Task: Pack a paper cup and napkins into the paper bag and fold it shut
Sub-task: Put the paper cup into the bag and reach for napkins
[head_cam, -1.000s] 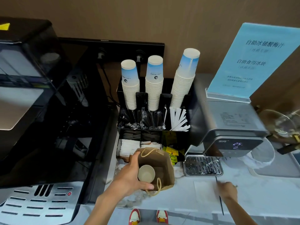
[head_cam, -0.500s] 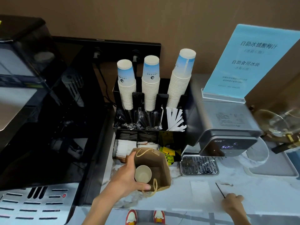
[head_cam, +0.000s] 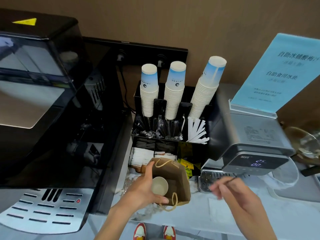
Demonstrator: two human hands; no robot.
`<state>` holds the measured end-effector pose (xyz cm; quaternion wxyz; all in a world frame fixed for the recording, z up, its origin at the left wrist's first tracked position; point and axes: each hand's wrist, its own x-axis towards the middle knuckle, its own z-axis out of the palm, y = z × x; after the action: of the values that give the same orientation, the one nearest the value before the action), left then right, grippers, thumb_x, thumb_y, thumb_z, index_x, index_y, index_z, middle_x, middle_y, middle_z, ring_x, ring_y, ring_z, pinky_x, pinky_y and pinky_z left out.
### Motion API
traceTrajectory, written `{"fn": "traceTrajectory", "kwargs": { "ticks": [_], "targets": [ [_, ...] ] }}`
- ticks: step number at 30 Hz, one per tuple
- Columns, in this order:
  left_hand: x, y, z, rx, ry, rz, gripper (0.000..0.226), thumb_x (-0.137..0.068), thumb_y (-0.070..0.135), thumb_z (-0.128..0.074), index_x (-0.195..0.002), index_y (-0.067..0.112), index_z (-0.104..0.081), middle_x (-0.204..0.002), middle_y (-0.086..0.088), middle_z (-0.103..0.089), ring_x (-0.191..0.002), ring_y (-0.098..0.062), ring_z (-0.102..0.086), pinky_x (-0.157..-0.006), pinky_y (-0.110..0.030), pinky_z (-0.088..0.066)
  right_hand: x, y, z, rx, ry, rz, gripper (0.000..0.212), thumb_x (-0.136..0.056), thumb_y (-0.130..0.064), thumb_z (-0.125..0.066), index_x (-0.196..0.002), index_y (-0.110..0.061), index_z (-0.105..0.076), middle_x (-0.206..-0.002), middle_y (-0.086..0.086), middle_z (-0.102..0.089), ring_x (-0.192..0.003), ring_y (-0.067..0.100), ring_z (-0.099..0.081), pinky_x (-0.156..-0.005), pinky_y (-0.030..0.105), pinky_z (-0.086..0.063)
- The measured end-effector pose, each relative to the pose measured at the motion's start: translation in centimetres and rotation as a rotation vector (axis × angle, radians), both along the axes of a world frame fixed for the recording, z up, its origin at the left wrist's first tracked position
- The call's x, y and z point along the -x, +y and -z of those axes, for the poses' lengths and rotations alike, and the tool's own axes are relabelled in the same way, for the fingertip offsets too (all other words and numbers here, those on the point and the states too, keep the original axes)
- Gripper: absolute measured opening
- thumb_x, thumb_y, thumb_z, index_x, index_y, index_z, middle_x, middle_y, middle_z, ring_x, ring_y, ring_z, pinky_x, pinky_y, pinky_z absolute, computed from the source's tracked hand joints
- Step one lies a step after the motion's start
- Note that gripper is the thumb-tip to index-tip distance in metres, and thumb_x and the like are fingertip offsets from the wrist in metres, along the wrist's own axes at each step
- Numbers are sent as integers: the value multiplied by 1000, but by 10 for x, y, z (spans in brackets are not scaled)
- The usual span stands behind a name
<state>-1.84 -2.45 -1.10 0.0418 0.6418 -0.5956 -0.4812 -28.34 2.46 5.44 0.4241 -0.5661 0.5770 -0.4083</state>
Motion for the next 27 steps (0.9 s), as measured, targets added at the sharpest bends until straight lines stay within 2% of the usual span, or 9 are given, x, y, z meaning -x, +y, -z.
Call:
{"fn": "traceTrajectory", "kwargs": {
  "ticks": [2, 5, 8, 11, 13, 15, 17, 20, 27],
  "targets": [
    [0, -1, -1, -2, -3, 5, 135, -69, 40, -90, -157, 33, 12, -153, -4, -47, -140, -28, -44, -113, -42, -42, -24, -18, -24, 58, 66, -155, 22, -93, -27, -51, -96, -24, -73, -94, -1, -74, -83, 12, -70, -74, 14, -54],
    [-1, -3, -1, 0, -1, 14, 135, -68, 40, -91, -157, 32, 11, -150, -3, -50, -135, -26, -49, -111, -43, -44, -54, -43, -27, 134, 336, -433, 20, -99, -20, -52, -95, -17, -71, -96, -11, -66, -83, 9, -69, -76, 13, -54],
    [-2, -2, -1, 3, -19, 44, 136, -67, 43, -90, -157, 30, 11, -151, -4, -49, -134, -25, -51, -109, -42, -46, -79, -65, -4, 115, 612, -700, 19, -99, -25, -51, -95, -15, -66, -95, -6, -57, -82, 5, -63, -78, 18, -54],
    [-3, -1, -1, 0, -45, 65, 137, -69, 48, -88, -157, 30, 16, -159, -3, -41, -139, -26, -46, -109, -41, -45, -99, -82, 26, -5, 884, -839, 12, -92, -18, -54, -84, -13, -60, -93, 8, -64, -86, 22, -61, -71, 33, -51],
    [-2, -2, 0, 3, -62, 80, 138, -69, 50, -87, -156, 30, 18, -160, -4, -39, -140, -26, -45, -109, -40, -45, -111, -88, 41, -141, 983, -900, 9, -85, -10, -54, -80, -7, -61, -85, 16, -65, -78, 32, -61, -64, 39, -52],
    [-1, -3, 0, -5, -74, 82, 138, -69, 52, -86, -155, 32, 20, -160, -4, -39, -140, -27, -45, -108, -39, -44, -119, -90, 53, -249, 1059, -945, 11, -84, -10, -56, -87, -5, -64, -80, 13, -60, -73, 33, -58, -61, 38, -47],
    [-1, -4, 0, -8, -76, 81, 138, -69, 52, -86, -155, 33, 20, -158, -5, -41, -138, -28, -47, -104, -36, -44, -128, -89, 62, -332, 1105, -984, 17, -87, -15, -55, -99, -6, -64, -95, 16, -63, -86, 37, -63, -71, 38, -47],
    [0, -4, -1, 5, -75, 96, 138, -69, 50, -87, -156, 32, 17, -160, -5, -37, -139, -29, -45, -107, -39, -43, -139, -88, 71, -402, 1153, -991, 27, -89, -17, -53, -112, -7, -61, -118, 19, -65, -108, 41, -63, -89, 45, -50],
    [3, 0, -2, 12, -28, 108, 133, -73, 41, -87, -157, 32, 17, -165, -3, -27, -144, -29, -39, -113, -44, -41, -148, -97, 67, -463, 1285, -1012, 37, -87, -21, -63, -122, -12, -60, -126, 15, -64, -117, 37, -60, -100, 49, -49]
  ]
}}
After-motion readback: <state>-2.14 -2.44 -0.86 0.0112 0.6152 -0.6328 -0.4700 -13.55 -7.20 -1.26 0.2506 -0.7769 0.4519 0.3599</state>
